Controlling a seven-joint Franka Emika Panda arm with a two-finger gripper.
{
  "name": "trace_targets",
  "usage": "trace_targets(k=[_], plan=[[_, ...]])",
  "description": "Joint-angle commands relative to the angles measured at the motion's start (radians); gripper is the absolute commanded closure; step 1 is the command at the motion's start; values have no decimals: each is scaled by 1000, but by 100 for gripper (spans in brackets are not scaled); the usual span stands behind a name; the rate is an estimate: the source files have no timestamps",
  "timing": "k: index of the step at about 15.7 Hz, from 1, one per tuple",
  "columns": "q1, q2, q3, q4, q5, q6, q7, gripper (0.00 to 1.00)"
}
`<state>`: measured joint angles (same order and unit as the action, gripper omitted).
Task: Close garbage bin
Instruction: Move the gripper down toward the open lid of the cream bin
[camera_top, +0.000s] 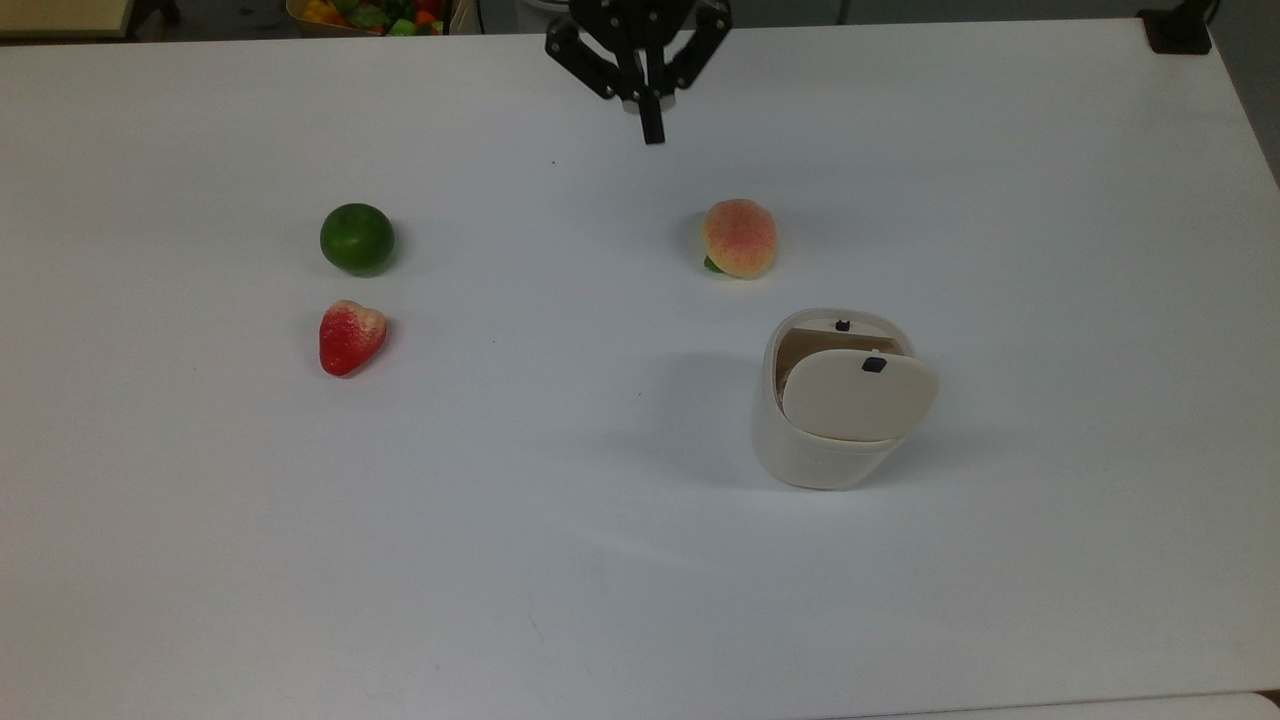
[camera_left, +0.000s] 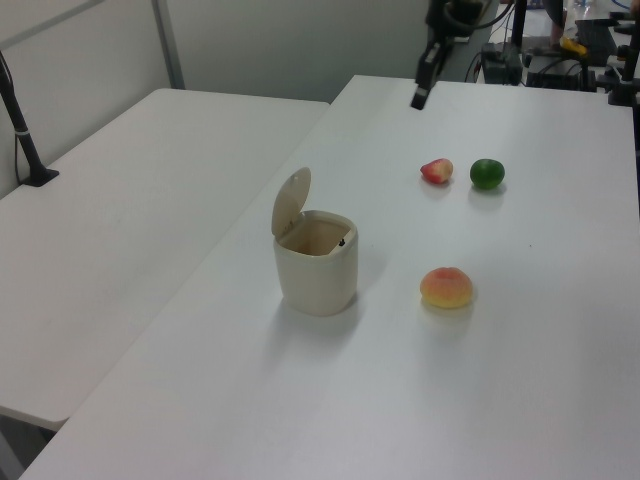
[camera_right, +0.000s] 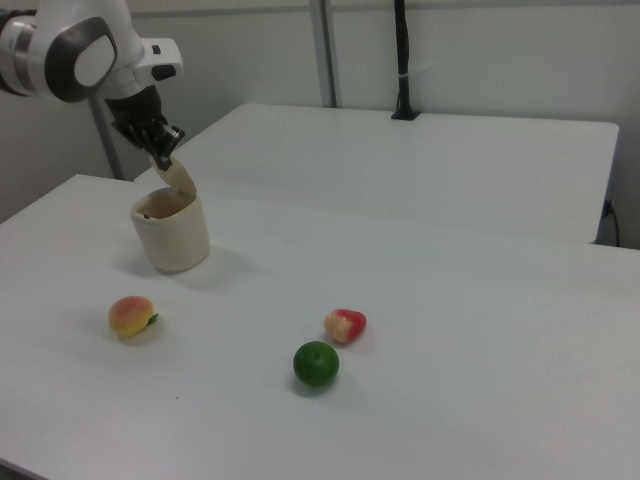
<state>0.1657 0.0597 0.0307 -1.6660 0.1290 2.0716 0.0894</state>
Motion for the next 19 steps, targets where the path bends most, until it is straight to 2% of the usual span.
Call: trace_targets(k=[1, 8, 12, 19], plan=[[24, 55, -3, 11, -2, 169, 79, 100], [64, 164, -5, 49, -25, 448, 135, 100], [89, 239, -5, 109, -38, 507, 135, 100], [129, 336, -5, 111, -40, 695, 133, 100]])
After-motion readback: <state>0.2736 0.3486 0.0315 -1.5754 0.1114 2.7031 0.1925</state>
